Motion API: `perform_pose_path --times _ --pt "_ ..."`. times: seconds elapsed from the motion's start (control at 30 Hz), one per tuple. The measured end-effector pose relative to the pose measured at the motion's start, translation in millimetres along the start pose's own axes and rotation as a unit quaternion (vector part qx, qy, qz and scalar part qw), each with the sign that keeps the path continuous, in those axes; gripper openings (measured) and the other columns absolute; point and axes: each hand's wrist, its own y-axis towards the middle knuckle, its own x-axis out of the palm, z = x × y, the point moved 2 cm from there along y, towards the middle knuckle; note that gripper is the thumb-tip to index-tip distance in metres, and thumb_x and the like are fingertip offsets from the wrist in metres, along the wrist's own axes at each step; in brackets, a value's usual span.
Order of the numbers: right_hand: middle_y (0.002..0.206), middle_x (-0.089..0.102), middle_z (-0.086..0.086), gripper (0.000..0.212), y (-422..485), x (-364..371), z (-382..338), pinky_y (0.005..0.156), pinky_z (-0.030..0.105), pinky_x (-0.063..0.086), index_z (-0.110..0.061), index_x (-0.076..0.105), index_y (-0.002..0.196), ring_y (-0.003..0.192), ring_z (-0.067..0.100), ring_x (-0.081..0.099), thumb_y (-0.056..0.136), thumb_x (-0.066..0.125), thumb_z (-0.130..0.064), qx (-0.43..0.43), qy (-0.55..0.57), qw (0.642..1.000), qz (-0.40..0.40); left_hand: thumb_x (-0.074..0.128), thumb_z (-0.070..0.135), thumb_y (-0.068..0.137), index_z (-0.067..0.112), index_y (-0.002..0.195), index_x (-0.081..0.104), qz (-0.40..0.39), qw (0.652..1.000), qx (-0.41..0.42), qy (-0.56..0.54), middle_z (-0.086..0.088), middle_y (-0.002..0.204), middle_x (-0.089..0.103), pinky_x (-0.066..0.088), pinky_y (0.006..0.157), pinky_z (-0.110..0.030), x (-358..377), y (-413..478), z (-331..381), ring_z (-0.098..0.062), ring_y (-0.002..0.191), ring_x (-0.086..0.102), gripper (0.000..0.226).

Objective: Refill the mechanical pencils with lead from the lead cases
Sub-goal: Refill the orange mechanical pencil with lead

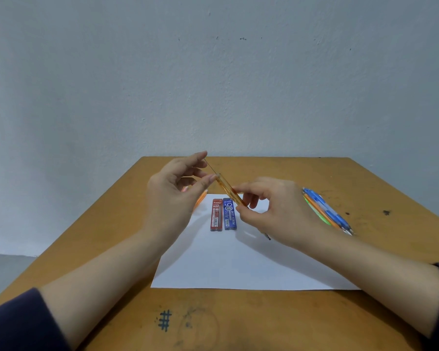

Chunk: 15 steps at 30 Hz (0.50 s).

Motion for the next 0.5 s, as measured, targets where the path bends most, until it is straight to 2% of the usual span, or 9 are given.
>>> perform_pose_path --times 0.33,0.5 --pt "0.077 0.06 -0.014 0.031 0.2 0.3 0.9 0.069 0.024 0.049 -0.019 0.07 0.111 0.072 0.005 0.058 0.08 0.07 -0.016 0.0 0.028 1.0 0.01 0.064 0.031 0.076 0.035 0.101 0.065 -0.011 0.999 0.024 0.031 0.022 0.097 0.062 0.05 0.073 -0.01 0.6 -0.6 -1.4 0.004 0.086 0.061 0.025" --pt "0.079 0.061 -0.014 0.031 -0.4 0.1 0.2 0.071 0.028 0.051 -0.02 0.07 0.112 0.074 0.006 0.059 0.081 0.07 -0.018 0.006 0.04 0.999 0.009 0.065 0.03 0.078 0.04 0.097 0.065 -0.016 0.999 0.019 0.032 0.023 0.096 0.063 0.052 0.075 -0.015 0.9 -1.2 -3.5 0.003 0.088 0.062 0.021"
